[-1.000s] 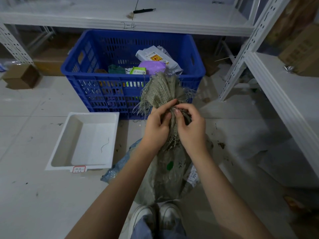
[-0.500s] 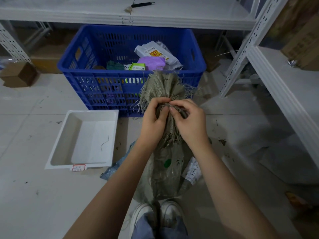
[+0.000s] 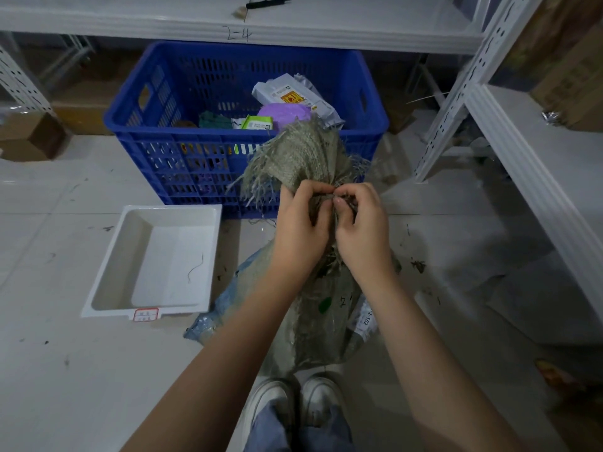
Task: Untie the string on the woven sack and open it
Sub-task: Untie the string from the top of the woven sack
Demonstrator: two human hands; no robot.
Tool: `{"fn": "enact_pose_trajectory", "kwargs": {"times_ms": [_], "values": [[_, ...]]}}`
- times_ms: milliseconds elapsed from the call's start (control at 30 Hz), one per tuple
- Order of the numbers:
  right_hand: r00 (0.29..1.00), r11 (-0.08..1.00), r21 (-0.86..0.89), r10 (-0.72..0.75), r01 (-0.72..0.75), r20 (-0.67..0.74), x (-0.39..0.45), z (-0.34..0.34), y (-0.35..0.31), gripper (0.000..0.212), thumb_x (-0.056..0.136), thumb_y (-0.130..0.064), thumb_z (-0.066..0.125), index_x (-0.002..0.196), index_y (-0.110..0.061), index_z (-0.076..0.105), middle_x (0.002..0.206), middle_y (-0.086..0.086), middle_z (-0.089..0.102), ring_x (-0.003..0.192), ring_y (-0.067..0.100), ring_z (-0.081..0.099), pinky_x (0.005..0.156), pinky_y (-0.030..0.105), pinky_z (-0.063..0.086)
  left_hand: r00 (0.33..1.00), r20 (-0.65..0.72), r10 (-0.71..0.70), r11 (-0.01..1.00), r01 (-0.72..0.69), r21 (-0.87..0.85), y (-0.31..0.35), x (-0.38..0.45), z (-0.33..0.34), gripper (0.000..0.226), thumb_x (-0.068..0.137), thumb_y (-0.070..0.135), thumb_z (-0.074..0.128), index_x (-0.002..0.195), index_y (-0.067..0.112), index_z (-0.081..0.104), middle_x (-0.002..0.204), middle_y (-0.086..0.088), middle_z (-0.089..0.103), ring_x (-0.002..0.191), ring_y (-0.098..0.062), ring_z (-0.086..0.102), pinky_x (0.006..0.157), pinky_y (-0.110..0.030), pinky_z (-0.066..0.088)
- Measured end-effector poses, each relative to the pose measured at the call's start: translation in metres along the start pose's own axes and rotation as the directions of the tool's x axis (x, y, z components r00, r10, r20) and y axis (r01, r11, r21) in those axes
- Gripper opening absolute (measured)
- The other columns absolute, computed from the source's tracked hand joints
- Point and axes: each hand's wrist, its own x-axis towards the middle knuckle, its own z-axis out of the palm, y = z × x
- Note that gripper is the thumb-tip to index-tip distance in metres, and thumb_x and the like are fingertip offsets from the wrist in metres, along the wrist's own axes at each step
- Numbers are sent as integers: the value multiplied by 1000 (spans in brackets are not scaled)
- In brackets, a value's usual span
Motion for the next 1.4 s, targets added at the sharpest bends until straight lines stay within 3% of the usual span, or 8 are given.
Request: {"fn": "enact_pose_trajectory", "kwargs": {"times_ms": [100, 433, 767, 867, 1000, 1167, 1267, 1400], "values": [[1000, 1000, -6, -11, 11, -26, -2, 1, 1, 11, 92, -3, 50, 96, 3, 59, 97, 14, 56, 83, 11, 48, 69, 1, 34, 1000, -23, -8, 1000, 7, -18, -1, 0, 0, 13, 88, 16, 58, 99, 18, 65, 96, -5, 66, 93, -8, 47, 74, -1, 35], [998, 998, 49, -23, 26, -54, -2, 4, -2, 10, 92, -3, 49, 95, 2, 57, 95, 7, 52, 81, 7, 46, 68, 0, 35, 995, -101, 9, 994, -20, -110, 2, 0, -2, 8, 88, 13, 60, 90, 16, 67, 77, 15, 59, 85, -16, 56, 70, -7, 37], [998, 994, 97, 53, -50, -34, -3, 1, 5, 9, 92, -6, 52, 97, -4, 59, 99, 9, 57, 88, 11, 53, 74, 4, 37, 993, 61, -99, 944, 113, -309, 0, 1, -7, 12, 89, 5, 58, 93, 14, 64, 86, 15, 62, 78, 13, 56, 75, -3, 42], [999, 996, 85, -7, 10, -32, -1, -4, 7, 10, 91, -5, 53, 98, -3, 59, 100, 10, 59, 90, 16, 57, 77, 9, 41, 993, 118, -18, 965, 48, -259, 2, 4, -10, 22, 86, 9, 64, 107, 15, 69, 100, 8, 68, 98, 2, 62, 92, -14, 47], [999, 992, 123, -1, -4, 41, -3, -9, 9, 18, 90, -9, 58, 108, -6, 61, 103, 7, 62, 96, 17, 61, 85, 25, 50, 997, 69, -39, 979, 52, -197, -1, 6, -10, 16, 84, 6, 65, 99, 6, 71, 88, 8, 68, 84, 9, 60, 83, -5, 45], [993, 990, 102, -103, 98, 50, -2, -11, 13, 21, 85, -10, 67, 104, -4, 70, 98, 7, 65, 92, 10, 61, 82, 13, 48, 997, 51, -63, 977, 72, -202, -2, 8, -13, 10, 85, 3, 63, 85, 12, 65, 77, 17, 60, 74, 19, 55, 74, 2, 39], [992, 985, 119, -128, 126, 9, 0, -11, 13, 16, 81, -8, 70, 95, -1, 72, 91, 10, 66, 85, 13, 62, 76, 19, 51, 996, 71, -50, 975, 64, -215, -3, 10, -14, 12, 83, 1, 63, 83, 13, 63, 76, 14, 60, 73, 16, 56, 74, 0, 40], [983, 980, 71, -183, 185, -23, 0, -11, 13, 11, 82, -6, 67, 90, -1, 73, 86, 10, 66, 79, 6, 58, 71, 10, 46, 991, 108, -83, 955, 110, -276, -5, 9, -16, 13, 83, 0, 64, 82, 14, 63, 77, 10, 62, 77, 5, 57, 81, -15, 45]]}}
